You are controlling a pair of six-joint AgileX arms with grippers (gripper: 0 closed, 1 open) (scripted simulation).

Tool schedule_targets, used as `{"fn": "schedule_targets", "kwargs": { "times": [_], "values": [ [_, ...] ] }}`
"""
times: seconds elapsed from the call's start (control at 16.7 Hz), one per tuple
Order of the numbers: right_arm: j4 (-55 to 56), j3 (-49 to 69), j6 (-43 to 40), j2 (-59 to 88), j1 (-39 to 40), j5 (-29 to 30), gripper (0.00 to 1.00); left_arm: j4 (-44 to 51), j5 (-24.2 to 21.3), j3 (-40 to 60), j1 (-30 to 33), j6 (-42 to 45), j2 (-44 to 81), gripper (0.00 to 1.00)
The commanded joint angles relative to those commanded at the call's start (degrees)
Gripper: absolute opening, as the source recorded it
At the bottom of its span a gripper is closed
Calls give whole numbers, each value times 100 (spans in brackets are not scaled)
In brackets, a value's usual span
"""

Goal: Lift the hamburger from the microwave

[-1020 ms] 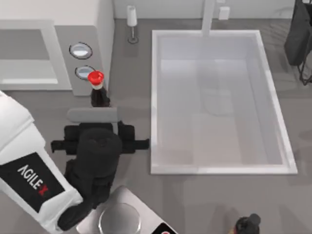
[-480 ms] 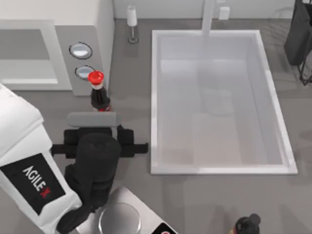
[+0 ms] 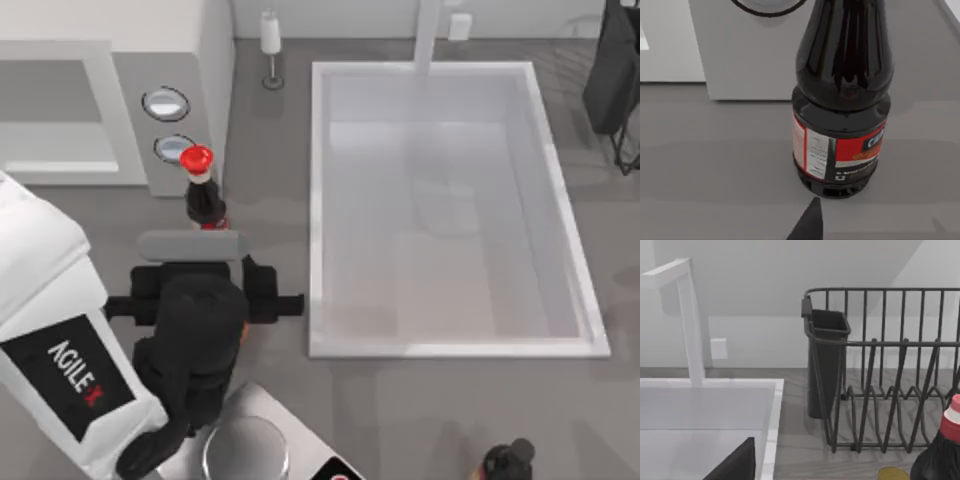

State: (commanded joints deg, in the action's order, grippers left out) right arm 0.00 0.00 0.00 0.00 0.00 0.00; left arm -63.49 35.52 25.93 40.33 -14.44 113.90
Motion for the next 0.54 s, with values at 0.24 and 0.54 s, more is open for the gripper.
{"fn": "schedule_targets", "kwargs": {
  "times": [0.24,0.54],
  "values": [
    [0,0,0,0,0,0,100,0,0,0,0,0,0,100],
    [0,0,0,0,0,0,100,0,0,0,0,0,0,100]
  ]
}}
